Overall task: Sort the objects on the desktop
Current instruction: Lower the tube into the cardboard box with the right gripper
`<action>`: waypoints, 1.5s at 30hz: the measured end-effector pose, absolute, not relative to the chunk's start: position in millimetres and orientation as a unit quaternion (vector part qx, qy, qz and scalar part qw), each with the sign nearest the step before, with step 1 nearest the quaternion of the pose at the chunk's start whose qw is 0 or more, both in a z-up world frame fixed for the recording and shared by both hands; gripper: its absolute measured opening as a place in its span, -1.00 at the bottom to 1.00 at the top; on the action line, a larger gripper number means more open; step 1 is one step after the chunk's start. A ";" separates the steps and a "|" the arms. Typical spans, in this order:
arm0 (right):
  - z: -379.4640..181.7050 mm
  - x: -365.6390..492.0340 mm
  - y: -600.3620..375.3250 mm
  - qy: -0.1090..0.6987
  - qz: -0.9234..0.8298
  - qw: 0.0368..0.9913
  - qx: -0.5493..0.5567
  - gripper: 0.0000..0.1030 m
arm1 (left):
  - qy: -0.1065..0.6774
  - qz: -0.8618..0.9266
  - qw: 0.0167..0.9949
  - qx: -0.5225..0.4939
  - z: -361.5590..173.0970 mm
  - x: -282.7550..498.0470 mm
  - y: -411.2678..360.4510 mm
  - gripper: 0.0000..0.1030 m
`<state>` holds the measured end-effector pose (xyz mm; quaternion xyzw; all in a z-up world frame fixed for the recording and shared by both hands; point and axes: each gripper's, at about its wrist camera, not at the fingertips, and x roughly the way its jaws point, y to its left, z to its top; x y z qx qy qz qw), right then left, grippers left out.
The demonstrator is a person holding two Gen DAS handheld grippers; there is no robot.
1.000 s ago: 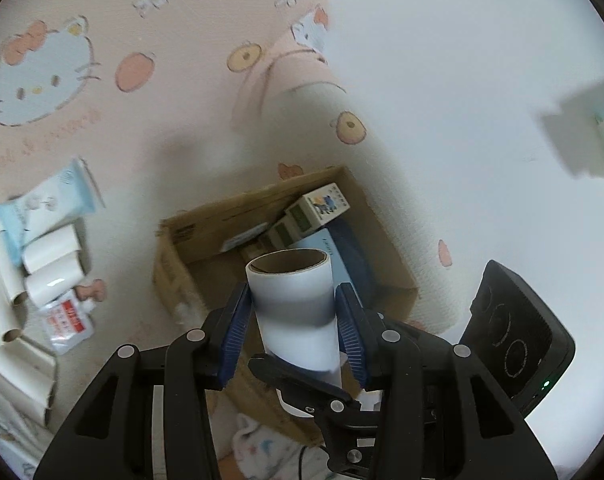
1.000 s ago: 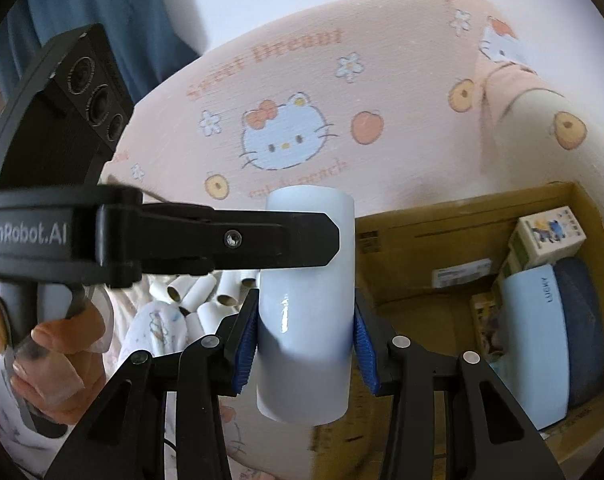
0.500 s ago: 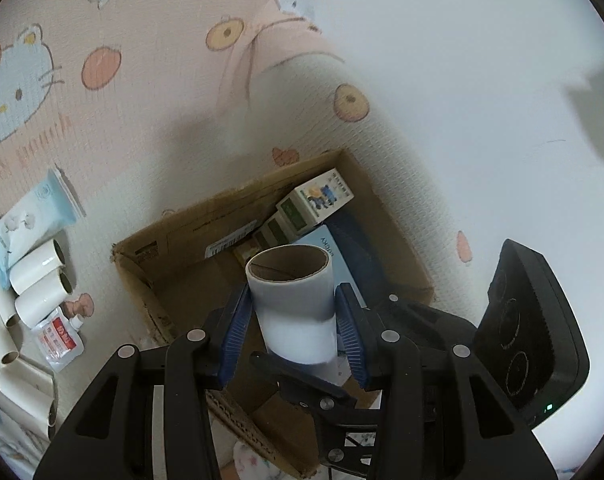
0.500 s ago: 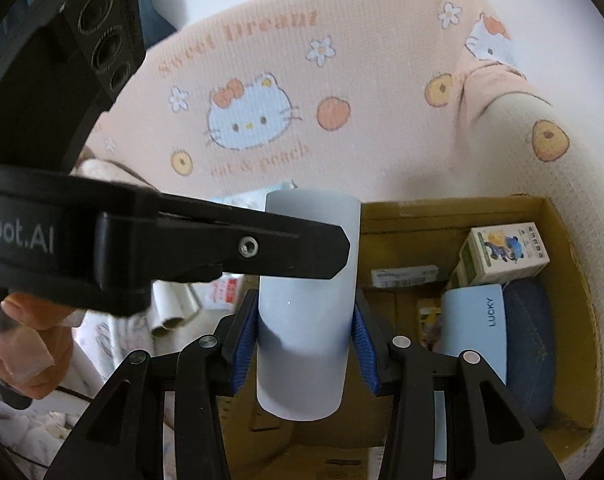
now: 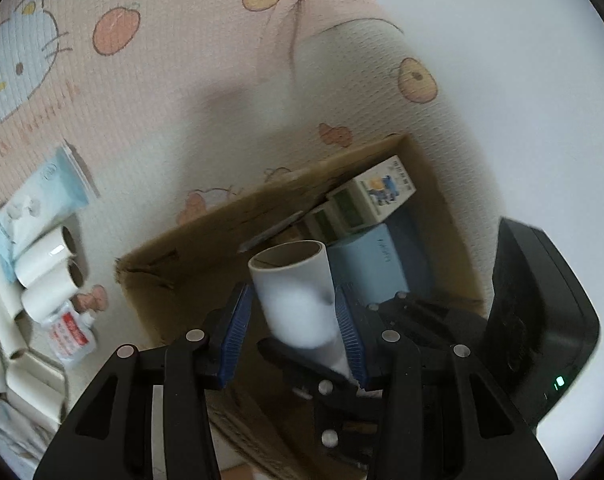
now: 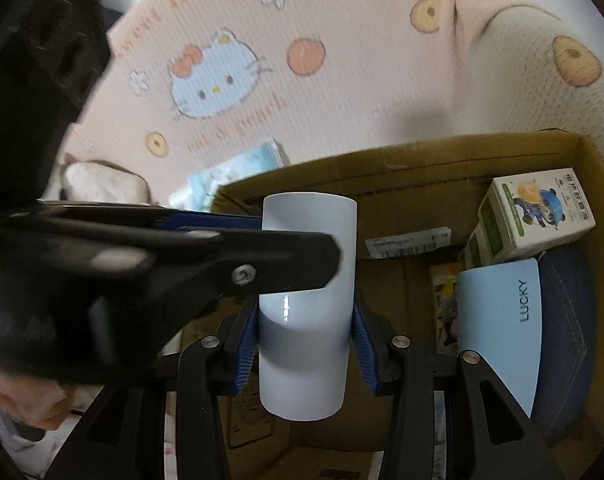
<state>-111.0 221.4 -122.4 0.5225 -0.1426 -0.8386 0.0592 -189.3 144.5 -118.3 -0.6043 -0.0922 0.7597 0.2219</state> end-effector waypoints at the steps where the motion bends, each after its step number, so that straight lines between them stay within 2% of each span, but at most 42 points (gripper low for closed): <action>1: -124.8 -114.4 221.6 -0.140 -0.835 0.056 0.530 -0.22 | -0.091 0.761 0.222 -0.603 -119.1 -189.5 143.1 -0.07; 2: -127.1 -117.5 221.6 -0.138 -0.832 0.052 0.535 -0.22 | -0.092 0.761 0.223 -0.602 -120.4 -189.8 140.3 -0.09; 3: -130.0 -120.0 221.1 -0.139 -0.828 0.050 0.541 -0.22 | -0.095 0.761 0.225 -0.602 -122.3 -190.6 138.4 -0.43; 4: -133.7 -123.6 221.1 -0.144 -0.822 0.053 0.548 -0.22 | -0.095 0.757 0.227 -0.606 -125.5 -191.3 136.7 -0.97; 5: -135.4 -125.2 220.7 -0.145 -0.820 0.055 0.551 -0.22 | -0.096 0.749 0.230 -0.614 -130.1 -193.3 135.9 -1.00; 15: -171.4 -147.0 219.5 -0.165 -0.769 0.047 0.615 -0.22 | -0.109 0.744 0.231 -0.618 -146.3 -202.3 121.1 -1.00; 25: -214.4 -168.4 218.3 -0.177 -0.712 0.040 0.678 -0.22 | -0.097 0.768 0.240 -0.585 -127.5 -198.3 102.1 -1.00; 36: -250.1 -174.6 221.5 -0.178 -0.691 0.049 0.699 -0.23 | -0.109 0.768 0.248 -0.581 -126.2 -196.7 89.8 -1.00; 45: -255.8 -167.6 223.9 -0.187 -0.678 0.067 0.707 -0.23 | -0.101 0.765 0.253 -0.583 -129.1 -193.7 96.1 -1.00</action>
